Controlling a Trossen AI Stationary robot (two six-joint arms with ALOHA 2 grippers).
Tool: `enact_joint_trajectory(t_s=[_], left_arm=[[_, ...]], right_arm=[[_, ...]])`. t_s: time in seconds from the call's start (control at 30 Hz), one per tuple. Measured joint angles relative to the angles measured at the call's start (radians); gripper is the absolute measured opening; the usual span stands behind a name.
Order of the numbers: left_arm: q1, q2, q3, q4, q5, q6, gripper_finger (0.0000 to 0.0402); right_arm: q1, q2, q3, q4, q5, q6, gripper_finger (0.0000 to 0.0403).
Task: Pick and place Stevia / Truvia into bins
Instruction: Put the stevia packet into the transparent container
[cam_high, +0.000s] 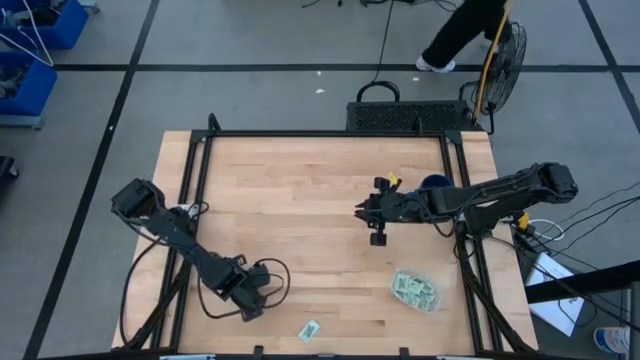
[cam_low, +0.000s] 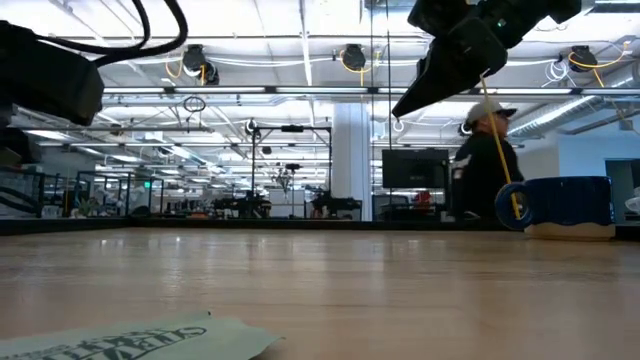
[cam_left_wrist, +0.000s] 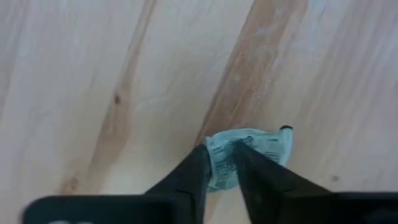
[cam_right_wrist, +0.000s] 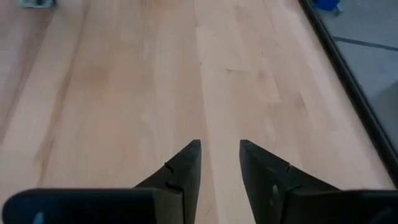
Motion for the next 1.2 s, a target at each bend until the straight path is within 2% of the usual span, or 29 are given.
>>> enact_joint_trajectory(t_s=[0.07,0.13,0.23,0.37,0.53,0.7,0.83,0.93,1.2], left_arm=[[0.018,0.0,0.003,-0.01,0.005,0.036,0.0061],[0.043,0.002,0.014,-0.011,0.001,0.082,0.0033],[0.093,0.004,0.024,-0.005,-0.033,0.159,0.001],[0.165,0.008,0.042,-0.012,-0.116,0.336,0.0028],[0.278,0.007,0.08,-0.009,-0.165,0.599,0.0044],[0.396,0.006,0.141,0.021,-0.161,0.831,0.0031],[0.475,0.005,0.19,0.019,-0.143,0.971,0.0014],[0.521,0.004,0.218,0.021,-0.133,1.055,0.0008],[0.594,0.004,0.239,0.101,-0.13,1.216,0.004]], right_arm=[[-0.005,0.001,0.0,0.005,-0.054,0.009,0.0106],[-0.02,0.023,-0.002,0.055,-0.173,0.058,0.0106],[-0.038,0.079,-0.053,0.256,-0.295,0.167,0.0106],[-0.059,0.203,-0.127,0.481,-0.458,0.202,0.0111],[-0.07,0.391,-0.158,0.785,-0.622,0.342,0.0138],[-0.072,0.552,-0.146,1.043,-0.648,0.392,0.0169],[-0.089,0.627,-0.132,1.14,-0.64,0.435,0.0185],[-0.097,0.659,-0.125,1.222,-0.56,0.444,0.0187],[-0.104,0.708,-0.086,1.274,-0.54,0.412,0.0185]])
